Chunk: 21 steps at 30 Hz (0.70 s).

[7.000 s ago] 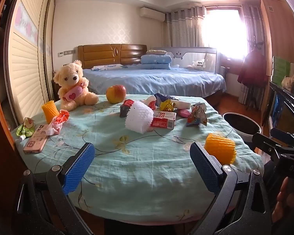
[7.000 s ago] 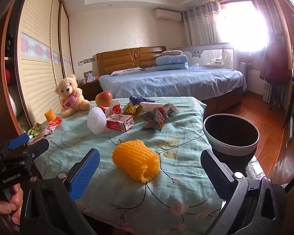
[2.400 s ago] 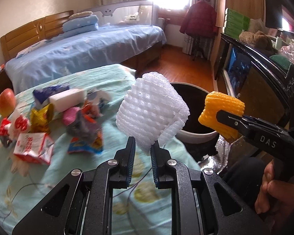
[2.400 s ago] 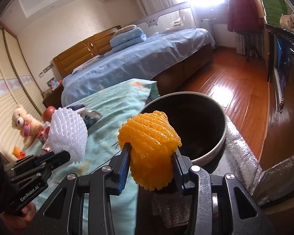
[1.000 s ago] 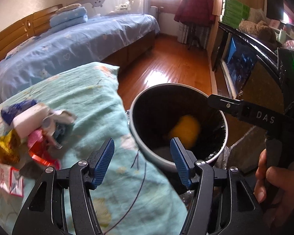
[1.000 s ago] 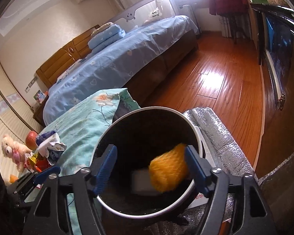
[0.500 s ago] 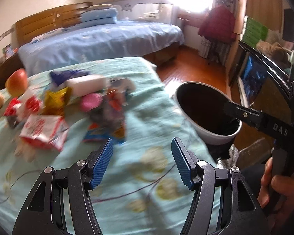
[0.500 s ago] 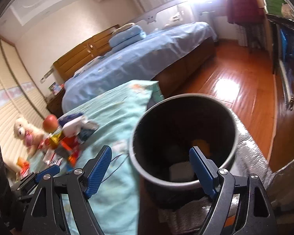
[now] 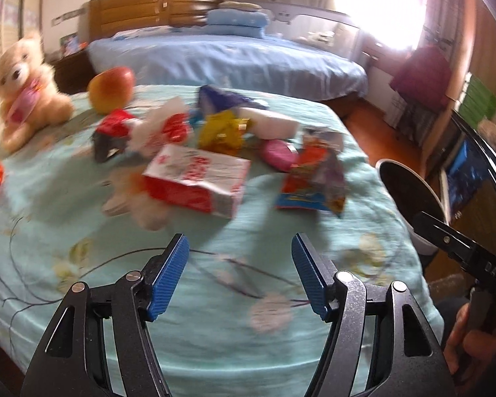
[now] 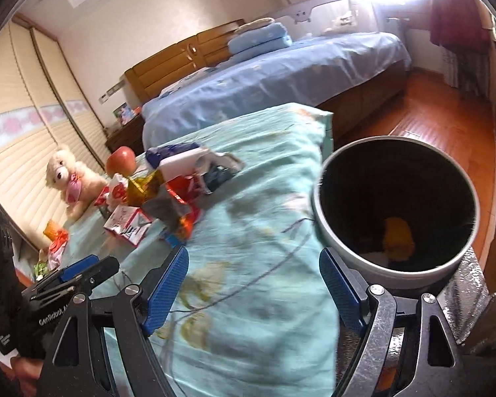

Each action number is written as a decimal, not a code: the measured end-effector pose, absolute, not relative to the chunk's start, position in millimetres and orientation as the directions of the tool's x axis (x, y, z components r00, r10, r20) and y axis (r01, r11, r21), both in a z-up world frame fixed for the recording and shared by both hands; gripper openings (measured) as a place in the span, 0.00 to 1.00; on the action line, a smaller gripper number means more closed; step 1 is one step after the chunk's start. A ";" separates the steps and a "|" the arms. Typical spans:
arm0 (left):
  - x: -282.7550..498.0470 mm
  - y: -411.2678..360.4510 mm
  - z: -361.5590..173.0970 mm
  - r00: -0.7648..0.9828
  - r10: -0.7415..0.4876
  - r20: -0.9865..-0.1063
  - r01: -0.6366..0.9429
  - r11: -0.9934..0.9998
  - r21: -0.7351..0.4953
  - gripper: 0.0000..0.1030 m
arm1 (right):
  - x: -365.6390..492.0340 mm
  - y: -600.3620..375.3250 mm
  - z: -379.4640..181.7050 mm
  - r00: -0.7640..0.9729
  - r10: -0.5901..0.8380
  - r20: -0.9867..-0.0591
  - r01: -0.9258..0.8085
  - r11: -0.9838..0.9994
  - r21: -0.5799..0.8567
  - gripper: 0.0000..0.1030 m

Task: Collect trash
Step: 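Grasp the red-and-white milk carton with the left gripper while the right grasps an orange wrapper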

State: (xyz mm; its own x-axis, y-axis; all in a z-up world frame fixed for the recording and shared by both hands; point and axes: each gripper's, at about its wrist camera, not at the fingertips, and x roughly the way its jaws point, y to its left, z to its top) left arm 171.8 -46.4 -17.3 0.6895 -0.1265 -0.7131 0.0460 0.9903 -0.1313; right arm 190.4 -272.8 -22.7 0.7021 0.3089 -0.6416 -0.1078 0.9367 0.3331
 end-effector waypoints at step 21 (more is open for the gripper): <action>219.8 -25.5 -37.1 0.652 -0.046 -0.757 -0.063 0.991 -0.115 0.71 | 227.2 -239.7 -28.9 0.655 0.363 -0.663 -0.156 0.923 0.351 0.75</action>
